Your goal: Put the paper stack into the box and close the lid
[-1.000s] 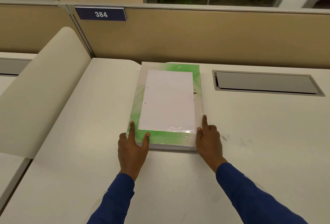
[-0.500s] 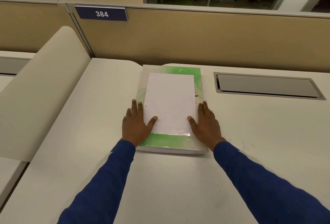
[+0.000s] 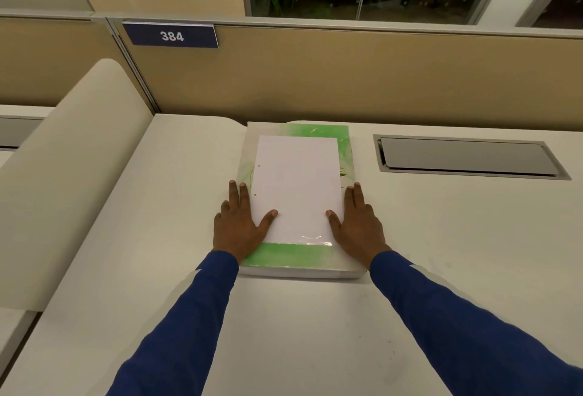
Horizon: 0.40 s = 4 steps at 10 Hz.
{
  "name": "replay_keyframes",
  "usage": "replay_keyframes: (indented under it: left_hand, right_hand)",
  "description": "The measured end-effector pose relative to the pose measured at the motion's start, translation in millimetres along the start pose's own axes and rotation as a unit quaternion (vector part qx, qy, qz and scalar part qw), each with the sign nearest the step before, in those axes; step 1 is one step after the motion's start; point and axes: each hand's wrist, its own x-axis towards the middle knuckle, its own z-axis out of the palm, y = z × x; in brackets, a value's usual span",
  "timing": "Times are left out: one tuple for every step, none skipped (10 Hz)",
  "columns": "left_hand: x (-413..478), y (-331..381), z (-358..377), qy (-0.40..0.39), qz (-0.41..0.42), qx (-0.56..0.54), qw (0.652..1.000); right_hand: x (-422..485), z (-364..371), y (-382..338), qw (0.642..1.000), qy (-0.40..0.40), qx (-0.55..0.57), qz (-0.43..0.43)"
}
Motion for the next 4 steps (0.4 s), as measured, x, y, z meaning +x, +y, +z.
replay_keyframes:
  left_hand:
    - [7.4,-0.5,-2.4,-0.004,0.0,0.007,1.0]
    - [9.1,0.7,-5.5,-0.009,-0.004,0.015,1.0]
    - [9.6,1.7,-8.9,-0.02,-0.006,0.032,0.999]
    - [8.0,8.9,-16.0,-0.026,-0.016,0.066,0.997]
  right_hand:
    - [5.9,-5.6,-4.6,1.0,-0.013,-0.017,0.004]
    - [10.8,-10.6,-6.5,0.999,-0.022,-0.03,-0.001]
    - [13.0,-17.5,-2.9,0.999,-0.035,-0.026,-0.003]
    - [4.0,-24.1,5.1,0.999,-0.04,-0.014,-0.025]
